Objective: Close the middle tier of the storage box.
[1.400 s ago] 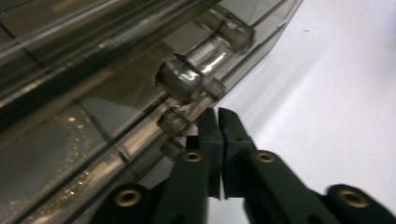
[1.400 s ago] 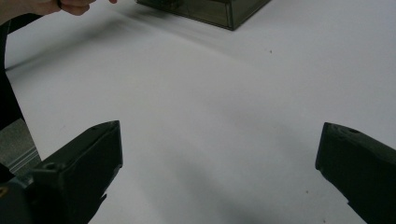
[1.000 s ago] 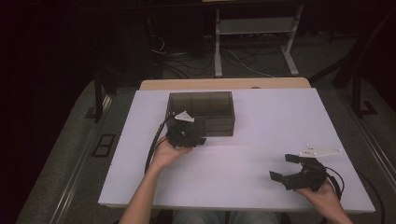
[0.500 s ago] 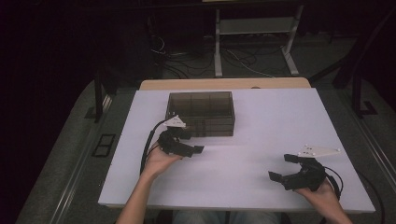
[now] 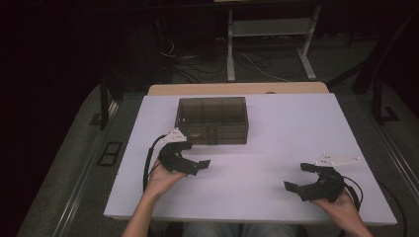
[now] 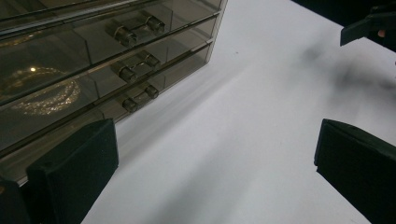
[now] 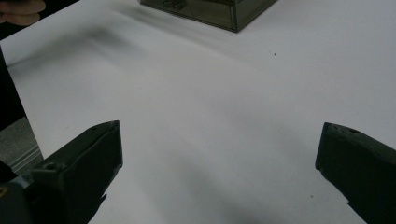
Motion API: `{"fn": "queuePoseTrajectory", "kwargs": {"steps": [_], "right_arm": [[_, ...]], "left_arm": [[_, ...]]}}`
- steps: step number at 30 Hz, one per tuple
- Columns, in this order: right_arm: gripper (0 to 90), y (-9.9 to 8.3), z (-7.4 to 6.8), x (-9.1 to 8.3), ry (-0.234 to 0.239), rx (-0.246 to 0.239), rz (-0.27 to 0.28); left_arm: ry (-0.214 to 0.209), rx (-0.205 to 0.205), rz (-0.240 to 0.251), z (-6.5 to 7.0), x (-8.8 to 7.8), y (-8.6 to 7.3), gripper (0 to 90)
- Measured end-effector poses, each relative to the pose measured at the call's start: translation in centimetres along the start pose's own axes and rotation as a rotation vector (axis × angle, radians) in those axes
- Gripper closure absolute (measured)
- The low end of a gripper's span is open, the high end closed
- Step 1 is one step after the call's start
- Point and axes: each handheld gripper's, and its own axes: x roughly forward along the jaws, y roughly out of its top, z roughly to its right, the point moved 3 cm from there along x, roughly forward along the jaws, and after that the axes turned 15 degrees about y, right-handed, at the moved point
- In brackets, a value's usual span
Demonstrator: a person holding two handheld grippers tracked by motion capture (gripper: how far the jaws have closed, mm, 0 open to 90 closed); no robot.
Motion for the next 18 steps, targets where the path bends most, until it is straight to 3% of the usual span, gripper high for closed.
{"fn": "queuePoseTrajectory", "kwargs": {"steps": [12, 18], "right_arm": [[0.1, 0.0, -0.1, 0.1, 0.001, -0.008, -0.002], [0.1, 0.0, -0.1, 0.1, 0.004, -0.004, -0.005]], "left_arm": [[0.034, -0.005, 0.058, 0.7, -1.9, -2.1, 0.0], [0.046, -0.011, 0.111, 1.0, -2.8, -3.0, 0.0]]}}
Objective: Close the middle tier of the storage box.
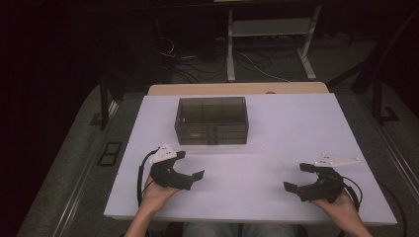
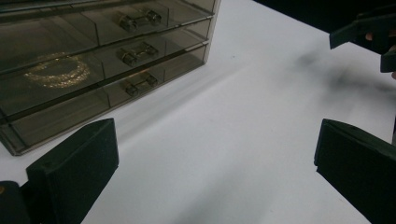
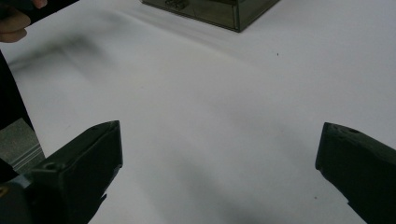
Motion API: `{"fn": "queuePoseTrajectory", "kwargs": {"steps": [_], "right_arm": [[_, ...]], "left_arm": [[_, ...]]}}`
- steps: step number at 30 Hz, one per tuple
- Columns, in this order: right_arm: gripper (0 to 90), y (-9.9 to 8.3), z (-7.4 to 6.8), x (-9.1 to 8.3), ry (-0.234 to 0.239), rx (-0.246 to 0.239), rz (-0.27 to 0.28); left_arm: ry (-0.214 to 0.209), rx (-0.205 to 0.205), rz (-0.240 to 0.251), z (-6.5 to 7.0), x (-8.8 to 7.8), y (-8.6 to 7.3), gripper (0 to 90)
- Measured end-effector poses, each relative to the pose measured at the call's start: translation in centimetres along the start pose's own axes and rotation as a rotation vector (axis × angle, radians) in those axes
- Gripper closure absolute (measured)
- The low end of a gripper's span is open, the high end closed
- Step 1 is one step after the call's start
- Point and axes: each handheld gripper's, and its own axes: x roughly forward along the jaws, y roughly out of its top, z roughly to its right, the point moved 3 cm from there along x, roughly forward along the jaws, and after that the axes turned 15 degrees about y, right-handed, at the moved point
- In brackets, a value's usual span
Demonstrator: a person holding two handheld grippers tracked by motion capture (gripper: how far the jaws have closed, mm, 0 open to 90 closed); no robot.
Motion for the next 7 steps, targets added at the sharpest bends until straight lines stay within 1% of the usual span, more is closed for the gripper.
{"fn": "queuePoseTrajectory", "kwargs": {"steps": [1, 5, 7], "right_arm": [[0.1, -0.01, -0.02, 0.0, 0.0, 0.001, 0.0], [0.1, -0.01, -0.04, -0.02, 0.001, 0.0, 0.002], [0.1, 0.01, -0.04, 0.01, 0.003, 0.001, 0.001]], "left_arm": [[-0.002, -0.006, 0.008, 0.07, -0.21, -0.13, 0.0], [-0.004, 0.002, 0.027, 0.18, -0.9, -0.71, 0.0], [-0.004, -0.001, 0.037, 0.24, -1.17, -0.89, 0.0]]}}
